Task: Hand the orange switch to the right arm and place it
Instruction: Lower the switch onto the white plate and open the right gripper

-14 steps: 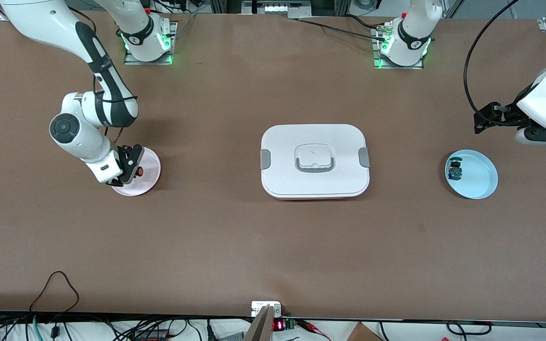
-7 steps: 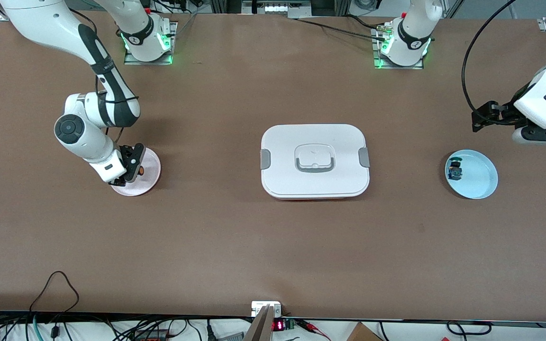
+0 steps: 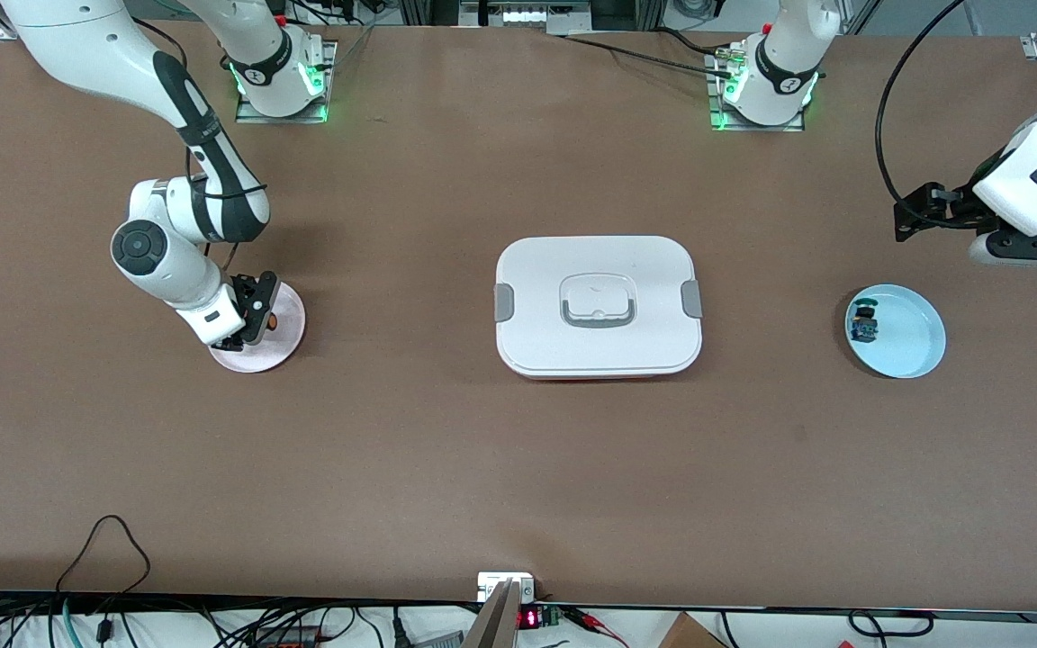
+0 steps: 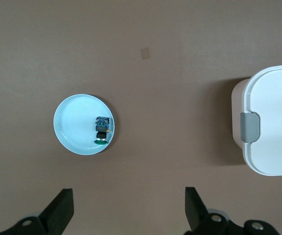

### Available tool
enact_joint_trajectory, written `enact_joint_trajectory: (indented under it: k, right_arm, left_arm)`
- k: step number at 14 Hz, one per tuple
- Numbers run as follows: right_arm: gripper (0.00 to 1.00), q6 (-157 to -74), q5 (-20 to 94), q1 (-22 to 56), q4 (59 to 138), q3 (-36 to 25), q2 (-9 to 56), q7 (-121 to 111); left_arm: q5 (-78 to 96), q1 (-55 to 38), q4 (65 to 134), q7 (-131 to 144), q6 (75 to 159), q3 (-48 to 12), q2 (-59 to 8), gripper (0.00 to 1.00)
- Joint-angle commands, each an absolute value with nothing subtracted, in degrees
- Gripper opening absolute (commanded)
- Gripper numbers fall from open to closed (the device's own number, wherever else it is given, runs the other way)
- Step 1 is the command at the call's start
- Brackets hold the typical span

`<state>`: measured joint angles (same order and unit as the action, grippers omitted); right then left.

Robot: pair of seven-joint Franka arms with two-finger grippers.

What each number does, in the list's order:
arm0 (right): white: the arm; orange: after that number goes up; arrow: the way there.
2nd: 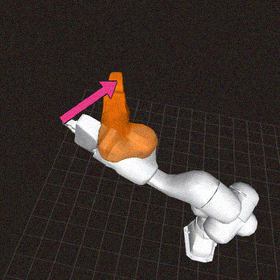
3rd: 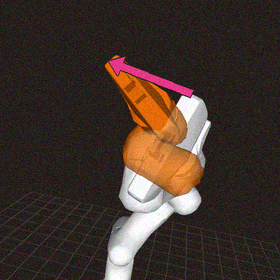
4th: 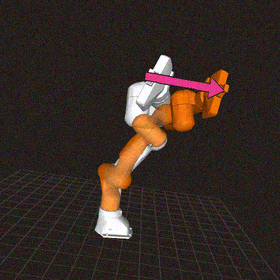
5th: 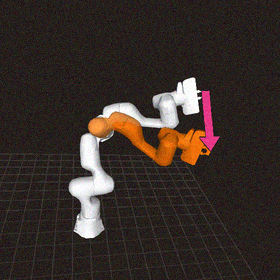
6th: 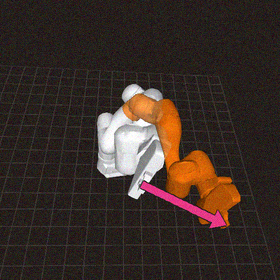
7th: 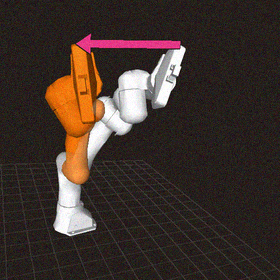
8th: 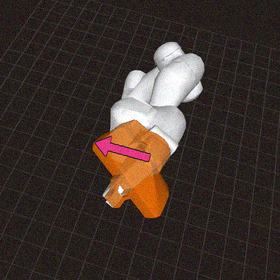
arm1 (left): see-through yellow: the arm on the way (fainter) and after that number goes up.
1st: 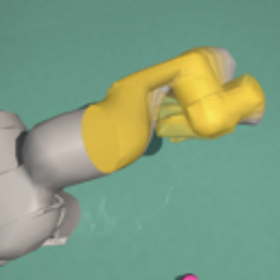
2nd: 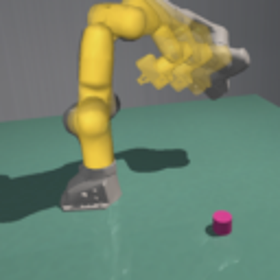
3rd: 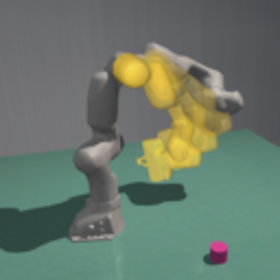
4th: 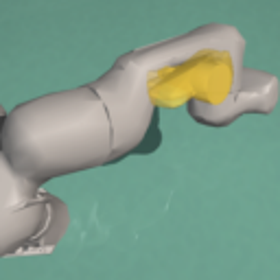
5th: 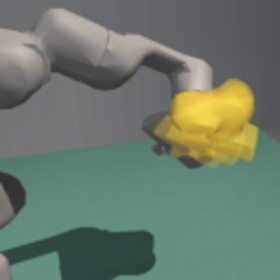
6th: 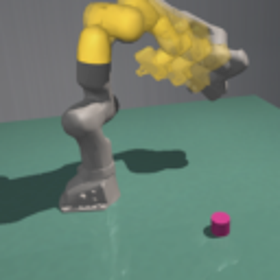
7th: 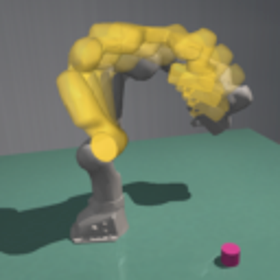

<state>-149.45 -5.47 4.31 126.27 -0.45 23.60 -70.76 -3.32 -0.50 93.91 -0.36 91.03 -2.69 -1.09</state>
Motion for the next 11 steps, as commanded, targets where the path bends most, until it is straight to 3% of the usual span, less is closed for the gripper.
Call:
enact_joint_trajectory:
  k: [1, 11]
  right_arm:
    - [1.0, -150.1, -6.1, 4.0, 126.9, -0.4, 22.5, -71.1]
    - [1.0, -145.6, -5.8, 4.0, 125.4, -0.3, 17.2, -70.7]
  left_arm:
    - [-3.8, -0.8, 93.6, 0.4, 90.2, -2.8, -0.4, 1.0]
    - [-3.8, -0.8, 93.4, 0.4, 90.4, -3.5, -0.8, 1.0]
